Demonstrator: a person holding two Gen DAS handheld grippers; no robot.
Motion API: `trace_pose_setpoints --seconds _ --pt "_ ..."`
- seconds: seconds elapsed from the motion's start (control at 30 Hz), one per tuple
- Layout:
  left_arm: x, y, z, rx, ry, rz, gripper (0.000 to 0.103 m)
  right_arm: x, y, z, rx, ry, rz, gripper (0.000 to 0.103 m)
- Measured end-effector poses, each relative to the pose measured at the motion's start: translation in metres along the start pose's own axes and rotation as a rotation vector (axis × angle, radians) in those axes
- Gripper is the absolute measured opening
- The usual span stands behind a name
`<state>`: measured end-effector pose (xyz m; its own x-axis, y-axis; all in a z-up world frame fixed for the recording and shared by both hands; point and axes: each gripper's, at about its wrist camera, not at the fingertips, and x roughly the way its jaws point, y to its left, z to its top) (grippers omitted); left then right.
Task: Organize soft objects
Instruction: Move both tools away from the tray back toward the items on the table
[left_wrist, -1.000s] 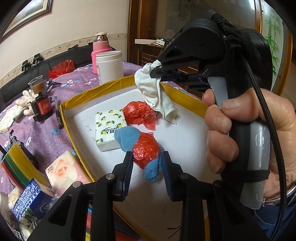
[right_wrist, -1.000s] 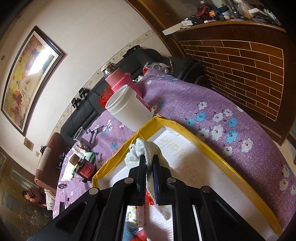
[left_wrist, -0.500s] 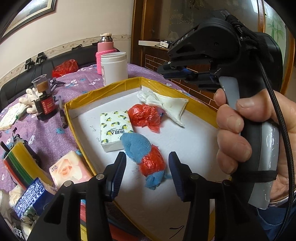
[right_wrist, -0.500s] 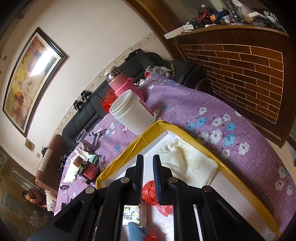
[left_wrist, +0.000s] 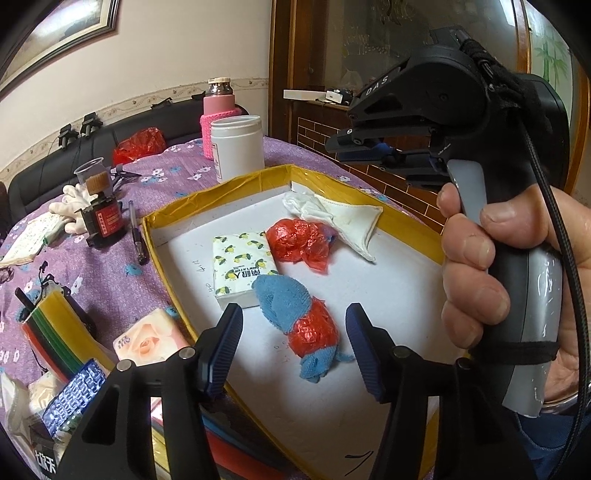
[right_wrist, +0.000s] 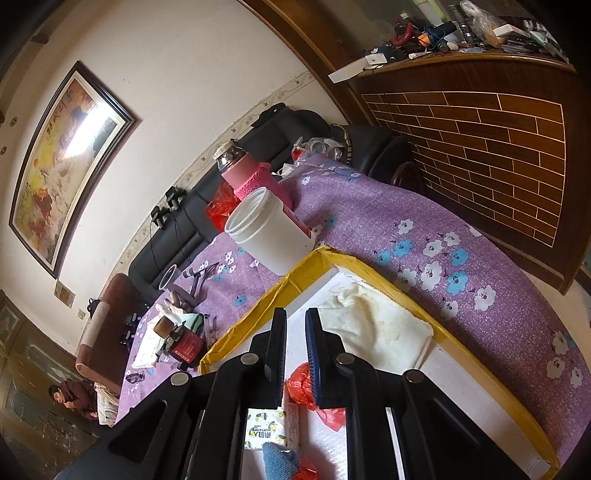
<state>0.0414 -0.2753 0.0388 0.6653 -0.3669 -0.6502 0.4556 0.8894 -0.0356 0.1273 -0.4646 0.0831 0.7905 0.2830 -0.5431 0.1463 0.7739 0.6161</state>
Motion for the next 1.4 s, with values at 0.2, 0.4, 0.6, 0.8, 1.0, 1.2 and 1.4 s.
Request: trace_pose_setpoints --seconds 0.2,0.4,0.6,0.8,1.0,1.2,1.4 --pt "-0.004 -0.002 0.000 0.009 -0.014 0.016 0.058 -0.001 0.001 0.000 -0.007 -0.004 -0.008 0.012" --pt "-0.010 -0.001 0.002 0.006 -0.034 0.031 0.062 -0.001 0.003 -0.001 -0.019 -0.007 -0.018 0.012" --pt "-0.030 -0.001 0.007 0.008 -0.081 0.053 0.070 -0.007 0.005 -0.001 -0.033 -0.042 -0.061 0.012" --pt "-0.059 0.005 0.006 0.006 -0.091 0.086 0.071 -0.011 0.011 -0.002 -0.054 -0.062 -0.069 0.022" --pt "-0.112 0.034 -0.020 -0.037 -0.125 0.134 0.071 -0.014 0.035 -0.011 -0.149 -0.098 -0.088 0.022" --pt "-0.164 0.093 -0.067 -0.163 -0.144 0.246 0.072 -0.026 0.099 -0.047 -0.393 -0.172 -0.145 0.045" --pt "-0.193 0.156 -0.107 -0.271 -0.141 0.395 0.073 -0.053 0.163 -0.114 -0.606 -0.159 -0.031 0.067"
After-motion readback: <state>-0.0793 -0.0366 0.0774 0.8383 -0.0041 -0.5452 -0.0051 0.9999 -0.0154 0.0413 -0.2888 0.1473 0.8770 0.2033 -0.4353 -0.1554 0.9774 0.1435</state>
